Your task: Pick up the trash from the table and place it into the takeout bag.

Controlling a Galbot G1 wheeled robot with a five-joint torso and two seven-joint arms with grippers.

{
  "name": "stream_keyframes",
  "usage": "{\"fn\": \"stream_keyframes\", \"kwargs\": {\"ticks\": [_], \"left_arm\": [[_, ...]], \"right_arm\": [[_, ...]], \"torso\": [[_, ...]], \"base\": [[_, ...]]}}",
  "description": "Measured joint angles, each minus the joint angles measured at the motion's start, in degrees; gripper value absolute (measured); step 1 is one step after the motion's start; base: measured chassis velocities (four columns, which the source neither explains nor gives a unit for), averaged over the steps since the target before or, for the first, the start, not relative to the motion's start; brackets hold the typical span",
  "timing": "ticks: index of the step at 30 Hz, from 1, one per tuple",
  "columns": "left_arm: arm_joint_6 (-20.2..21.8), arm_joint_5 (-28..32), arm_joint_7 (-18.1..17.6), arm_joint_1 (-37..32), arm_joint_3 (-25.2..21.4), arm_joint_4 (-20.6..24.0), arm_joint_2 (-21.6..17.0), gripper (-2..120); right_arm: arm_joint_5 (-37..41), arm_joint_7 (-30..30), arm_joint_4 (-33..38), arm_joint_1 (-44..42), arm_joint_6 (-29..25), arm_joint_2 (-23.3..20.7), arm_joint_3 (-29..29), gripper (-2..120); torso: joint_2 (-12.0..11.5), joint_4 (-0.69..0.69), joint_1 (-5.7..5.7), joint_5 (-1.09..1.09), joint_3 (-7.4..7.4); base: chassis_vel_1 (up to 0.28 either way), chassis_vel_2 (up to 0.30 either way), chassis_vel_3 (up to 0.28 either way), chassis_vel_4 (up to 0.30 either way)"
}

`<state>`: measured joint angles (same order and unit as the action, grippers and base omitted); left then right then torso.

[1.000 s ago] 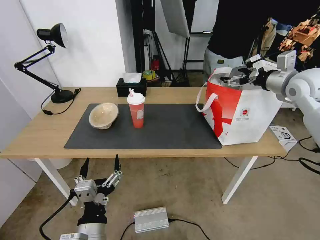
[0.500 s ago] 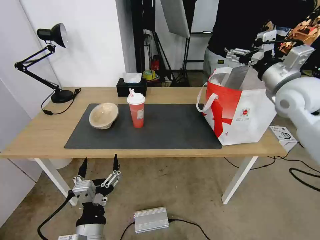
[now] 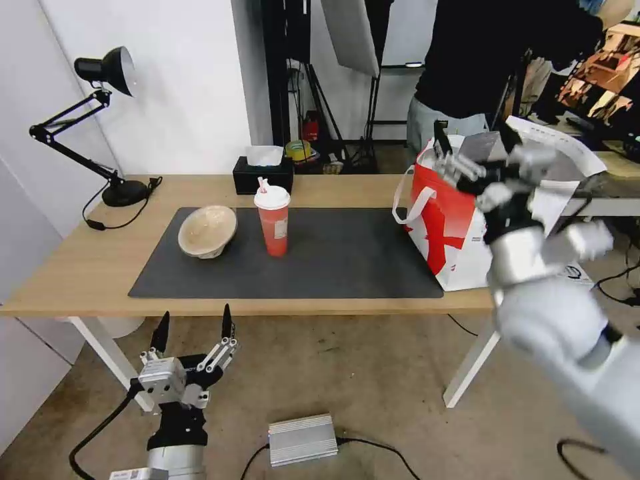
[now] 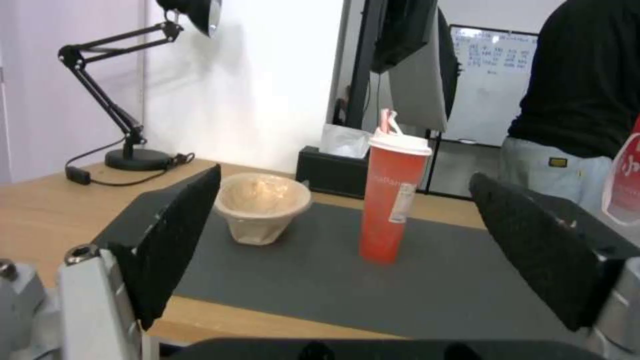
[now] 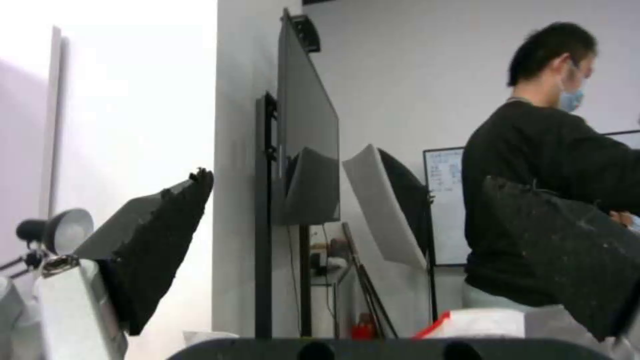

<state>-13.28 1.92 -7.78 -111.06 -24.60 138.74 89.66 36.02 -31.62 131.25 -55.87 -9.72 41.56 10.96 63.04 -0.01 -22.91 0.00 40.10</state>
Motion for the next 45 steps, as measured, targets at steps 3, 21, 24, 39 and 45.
{"fn": "stream_keyframes", "kwargs": {"ticks": [3, 21, 24, 39, 45], "left_arm": [[-0.19, -0.04, 0.01, -0.13, 0.08, 0.00, 0.28, 100], [-0.78, -0.14, 0.06, -0.80, 0.54, 0.82, 1.26, 100], [-1.27, -0.69, 0.07, -1.34, 1.01, 0.87, 1.53, 100], [-1.76, -0.85, 0.07, -1.70, 0.36, 1.07, 1.36, 100], [-1.80, -0.85, 0.07, -1.43, 0.51, 0.67, 1.49, 100]], "right_arm": [[-1.99, -1.63, 1.36, -3.64, -1.40, 1.10, -0.46, 100], [-14.71, -3.69, 3.74, -21.27, -3.08, 6.18, -5.72, 100], [-17.91, -4.24, 3.04, -22.76, -3.13, 6.96, -6.58, 100], [-26.61, -10.09, 1.23, -29.47, -1.12, 9.58, -9.71, 100], [-25.00, -11.76, 1.90, -30.34, 3.52, 9.63, -10.46, 100]], "torso": [[0.00, 0.01, -0.01, -0.01, 0.00], [-0.01, 0.01, -0.01, 0.00, 0.01], [-0.01, 0.01, -0.01, 0.00, 0.01], [-0.01, 0.01, -0.01, 0.00, 0.01], [-0.01, 0.01, -0.01, 0.00, 0.01]], "base": [[0.000, 0.000, 0.000, 0.000], [0.000, 0.000, 0.000, 0.000], [0.000, 0.000, 0.000, 0.000], [0.000, 0.000, 0.000, 0.000], [0.000, 0.000, 0.000, 0.000]]}}
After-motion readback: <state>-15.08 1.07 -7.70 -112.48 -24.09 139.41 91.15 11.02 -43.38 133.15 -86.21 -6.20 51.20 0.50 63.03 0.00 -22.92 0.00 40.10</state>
